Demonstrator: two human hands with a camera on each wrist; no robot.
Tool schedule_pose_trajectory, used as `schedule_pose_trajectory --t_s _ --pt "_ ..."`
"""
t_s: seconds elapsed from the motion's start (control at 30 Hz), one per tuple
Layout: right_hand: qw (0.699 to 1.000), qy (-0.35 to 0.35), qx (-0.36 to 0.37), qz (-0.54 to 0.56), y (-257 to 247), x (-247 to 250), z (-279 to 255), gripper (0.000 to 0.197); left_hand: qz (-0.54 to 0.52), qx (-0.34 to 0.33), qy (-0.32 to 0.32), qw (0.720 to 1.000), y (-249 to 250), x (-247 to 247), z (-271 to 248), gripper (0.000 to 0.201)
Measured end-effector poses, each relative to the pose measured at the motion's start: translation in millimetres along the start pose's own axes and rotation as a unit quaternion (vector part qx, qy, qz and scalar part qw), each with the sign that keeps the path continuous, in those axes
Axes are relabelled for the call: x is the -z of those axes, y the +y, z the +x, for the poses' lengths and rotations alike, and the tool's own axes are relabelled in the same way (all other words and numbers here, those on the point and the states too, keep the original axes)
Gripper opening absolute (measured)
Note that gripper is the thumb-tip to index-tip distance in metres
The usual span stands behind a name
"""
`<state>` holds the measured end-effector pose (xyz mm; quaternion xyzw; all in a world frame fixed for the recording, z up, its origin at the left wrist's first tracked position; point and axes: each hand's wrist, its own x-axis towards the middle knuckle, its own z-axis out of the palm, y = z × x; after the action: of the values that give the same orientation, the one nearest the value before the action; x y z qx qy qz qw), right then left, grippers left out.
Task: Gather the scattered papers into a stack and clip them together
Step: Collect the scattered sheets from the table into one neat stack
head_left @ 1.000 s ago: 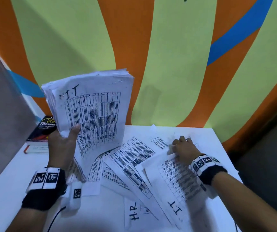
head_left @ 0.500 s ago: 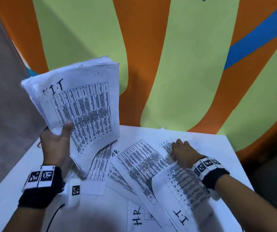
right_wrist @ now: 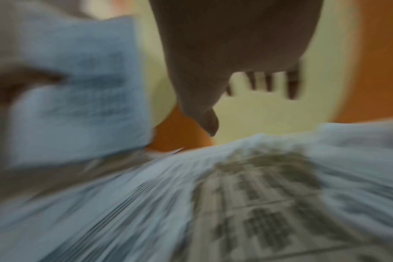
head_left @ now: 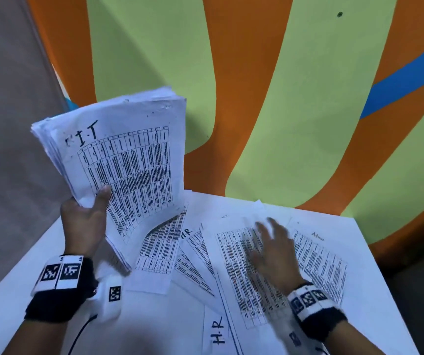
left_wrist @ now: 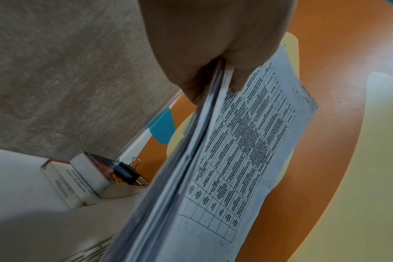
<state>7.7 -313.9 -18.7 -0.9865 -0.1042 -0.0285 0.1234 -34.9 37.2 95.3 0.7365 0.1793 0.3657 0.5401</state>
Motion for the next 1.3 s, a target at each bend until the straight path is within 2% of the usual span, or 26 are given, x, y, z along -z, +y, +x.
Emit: schedule_pose_trajectory --t_s 0.03,0.07,0.1,0.17,0.23,0.27,0.37,0.43,0.5,0.6,0.67,0.73,0.83,0.9,0.93,1.0,1.03,1.13,1.2,1.3 --pt "0.993 0.009 -0.118 0.009 16.5 1.7 2.6 0.08 0.002 -0.003 0.002 1.0 -0.9 2.1 -0.7 0.012" --pt "0.979 -0.019 -0.204 0.014 29.0 1.5 4.1 0.088 0.002 -0.004 0.005 1.0 -1.9 5.2 -1.6 0.012" --pt "0.963 -0.067 -0.26 0.013 39.3 -0.1 4.2 0.095 0.0 -0.005 0.006 1.0 -2.6 6.2 -2.0 0.012" --pt "0.947 -0.138 -0.289 0.017 51.2 -9.1 4.5 0.106 0.001 -0.001 0.006 1.0 -3.5 7.3 -2.1 0.015" --pt "0.939 -0.16 -0.293 0.076 53.6 -16.7 8.2 0.108 0.002 0.003 0.005 1.0 -8.9 7.1 -1.0 0.021" --pt "0.933 -0.162 -0.297 0.12 51.7 -19.0 11.0 0.103 0.005 0.005 0.002 1.0 -10.8 6.3 -0.7 0.027" --pt "0.932 -0.138 -0.28 0.182 50.0 -24.6 15.7 0.063 0.012 0.01 -0.002 1.0 -14.1 2.6 1.1 0.042" --pt "0.95 -0.097 -0.236 0.182 50.5 -23.9 17.0 0.032 0.011 0.012 -0.01 1.0 -13.1 1.7 1.9 0.045" --pt "0.964 -0.072 -0.18 0.181 48.6 -11.6 20.4 0.009 0.006 0.006 -0.011 1.0 -13.6 3.8 3.8 0.042" --pt "0.968 -0.096 -0.13 0.194 39.4 7.5 30.0 0.018 0.003 0.002 0.002 1.0 -17.4 10.7 10.9 0.037" --pt "0.972 -0.125 -0.112 0.167 29.5 10.4 35.3 0.01 0.01 0.007 0.011 1.0 -17.3 13.9 14.2 0.044" --pt "0.974 -0.162 -0.101 0.12 23.8 -1.5 40.2 0.019 0.018 0.004 0.014 1.0 -12.8 15.9 15.2 0.049" --pt "0.976 -0.164 -0.098 0.109 13.6 -12.3 40.1 0.012 0.03 0.002 0.024 0.999 -9.6 22.5 18.7 0.05" --pt "0.969 -0.152 -0.118 0.154 13.8 -12.0 40.3 0.034 0.034 0.01 0.034 0.999 -12.3 28.6 23.5 0.051" --pt "0.967 -0.145 -0.125 0.165 15.8 -8.0 38.9 0.034 0.034 0.014 0.034 0.999 -13.5 30.5 24.8 0.051" --pt "0.972 -0.126 -0.113 0.163 23.2 6.4 34.4 0.011 0.021 0.013 0.025 0.999 -20.1 33.0 28.7 0.045" --pt "0.973 -0.114 -0.105 0.17 28.8 16.7 31.3 0.007 0.016 0.01 0.018 1.0 -22.8 33.1 30.0 0.041" --pt "0.972 -0.049 -0.108 0.203 50.6 59.2 19.8 0.028 -0.015 0.004 -0.016 1.0 -26.9 27.6 31.0 0.028" --pt "0.962 0.001 -0.126 0.241 61.9 92.5 11.6 0.033 -0.032 0.025 -0.035 0.999 -24.1 21.8 29.4 0.028" --pt "0.922 0.096 -0.157 0.341 75.3 131.1 -2.5 0.029 -0.054 0.039 -0.078 0.995 -22.7 12.7 31.7 0.03"
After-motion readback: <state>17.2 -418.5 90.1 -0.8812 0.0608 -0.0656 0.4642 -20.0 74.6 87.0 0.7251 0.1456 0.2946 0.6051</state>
